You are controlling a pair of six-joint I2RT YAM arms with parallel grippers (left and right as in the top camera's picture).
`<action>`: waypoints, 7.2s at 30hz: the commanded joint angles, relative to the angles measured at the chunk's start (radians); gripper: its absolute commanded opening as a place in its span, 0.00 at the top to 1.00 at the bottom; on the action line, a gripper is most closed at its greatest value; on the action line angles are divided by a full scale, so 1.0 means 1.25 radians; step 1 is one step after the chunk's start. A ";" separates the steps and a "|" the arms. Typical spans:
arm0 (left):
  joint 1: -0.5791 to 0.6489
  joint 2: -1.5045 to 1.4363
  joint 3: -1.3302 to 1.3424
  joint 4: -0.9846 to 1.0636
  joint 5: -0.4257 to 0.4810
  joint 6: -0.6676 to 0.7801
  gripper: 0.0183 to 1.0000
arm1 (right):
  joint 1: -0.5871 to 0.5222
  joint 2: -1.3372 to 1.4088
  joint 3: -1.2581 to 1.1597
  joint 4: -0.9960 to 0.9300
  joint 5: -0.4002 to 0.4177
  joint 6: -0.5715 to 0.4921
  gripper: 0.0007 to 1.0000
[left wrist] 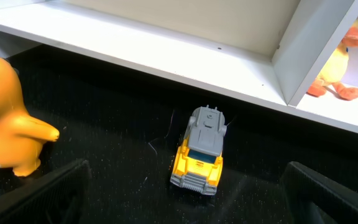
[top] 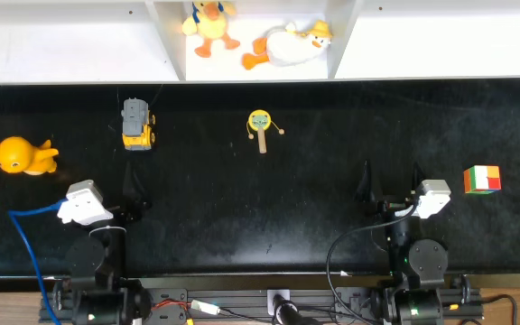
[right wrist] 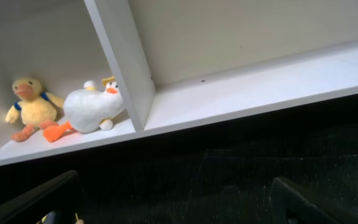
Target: Store Toys
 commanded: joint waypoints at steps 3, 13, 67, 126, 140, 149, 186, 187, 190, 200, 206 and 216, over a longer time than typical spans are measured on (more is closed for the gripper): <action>-0.006 -0.010 0.001 -0.006 0.008 0.005 0.00 | 0.004 -0.006 -0.011 0.005 0.006 -0.005 0.00; -0.006 -0.010 0.001 -0.006 0.008 0.005 0.00 | 0.004 -0.006 -0.011 0.005 0.006 -0.005 0.00; -0.006 -0.010 0.001 -0.006 0.008 0.005 0.00 | 0.004 -0.006 -0.011 0.005 0.006 -0.005 0.00; 0.508 0.940 0.899 -0.561 0.105 0.308 0.00 | 0.004 -0.006 -0.011 0.005 0.006 -0.005 0.01; 0.620 0.940 0.759 -0.432 0.363 0.545 0.00 | 0.004 -0.006 -0.011 0.005 0.006 -0.005 0.00; 0.646 0.941 0.655 -0.333 0.355 0.602 0.00 | 0.004 -0.006 -0.011 0.005 0.006 -0.005 0.00; 0.659 1.151 0.593 -0.008 0.508 0.580 0.52 | 0.004 -0.006 -0.011 0.005 0.006 -0.005 0.00; 0.659 1.147 0.597 -0.009 0.508 0.568 0.54 | 0.004 -0.006 -0.011 0.005 0.006 -0.005 0.00; 0.659 1.128 0.611 -0.009 0.508 0.530 0.59 | 0.004 -0.006 -0.011 0.005 0.006 -0.005 0.00; 0.632 1.025 0.681 -0.058 0.508 0.414 0.65 | 0.004 -0.006 -0.011 0.005 0.006 -0.005 0.00; 0.551 1.019 0.748 -0.090 0.494 0.413 0.74 | 0.004 -0.006 -0.011 0.005 0.006 -0.005 0.01; 0.435 1.098 0.859 -0.090 0.422 0.376 0.69 | 0.004 -0.006 -0.011 0.005 0.006 -0.005 0.00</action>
